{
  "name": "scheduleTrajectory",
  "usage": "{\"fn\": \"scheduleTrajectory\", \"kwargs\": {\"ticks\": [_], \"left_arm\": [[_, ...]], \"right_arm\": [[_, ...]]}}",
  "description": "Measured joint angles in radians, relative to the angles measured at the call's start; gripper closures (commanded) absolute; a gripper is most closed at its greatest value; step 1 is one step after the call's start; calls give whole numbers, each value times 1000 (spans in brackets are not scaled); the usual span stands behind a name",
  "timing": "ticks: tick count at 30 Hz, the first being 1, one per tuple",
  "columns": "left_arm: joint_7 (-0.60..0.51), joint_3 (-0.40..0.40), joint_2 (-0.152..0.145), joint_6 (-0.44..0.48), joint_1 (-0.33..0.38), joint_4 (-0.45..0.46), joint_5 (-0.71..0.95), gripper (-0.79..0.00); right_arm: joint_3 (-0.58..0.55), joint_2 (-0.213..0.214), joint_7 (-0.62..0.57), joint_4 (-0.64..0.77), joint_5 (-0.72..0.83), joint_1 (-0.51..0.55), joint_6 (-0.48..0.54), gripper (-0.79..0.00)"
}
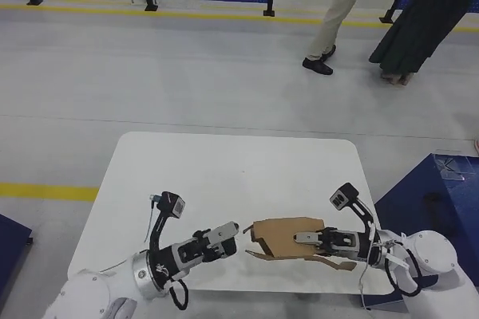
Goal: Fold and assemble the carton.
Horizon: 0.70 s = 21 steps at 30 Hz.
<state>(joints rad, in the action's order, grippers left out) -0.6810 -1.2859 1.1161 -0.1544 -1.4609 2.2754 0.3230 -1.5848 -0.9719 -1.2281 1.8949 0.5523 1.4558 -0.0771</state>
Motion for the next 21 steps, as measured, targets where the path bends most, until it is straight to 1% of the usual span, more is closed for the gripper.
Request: {"fn": "scheduleTrajectory", "kwargs": {"ticks": [2, 5, 8, 13, 17, 21], "left_arm": [[-11, 20, -2, -13, 3, 44, -47, -785], [-3, 43, -3, -56, 17, 74, -112, -785], [17, 68, -3, -113, 42, 71, -158, -785], [14, 106, 2, -201, 97, 33, -158, -785], [17, 129, 4, -222, 122, 23, -159, -785], [12, 141, 6, -210, 130, 26, -142, -785]], "right_arm": [[7, 1, 1, 16, -13, 5, -2, 0], [14, 2, 5, 29, -15, 9, -4, 0], [20, 3, 8, 32, 1, 12, 0, 0], [20, 3, 14, 36, 27, 14, 15, 0], [19, 4, 20, 45, 33, 19, 17, 0], [28, 6, 26, 54, 25, 21, 13, 0]]}}
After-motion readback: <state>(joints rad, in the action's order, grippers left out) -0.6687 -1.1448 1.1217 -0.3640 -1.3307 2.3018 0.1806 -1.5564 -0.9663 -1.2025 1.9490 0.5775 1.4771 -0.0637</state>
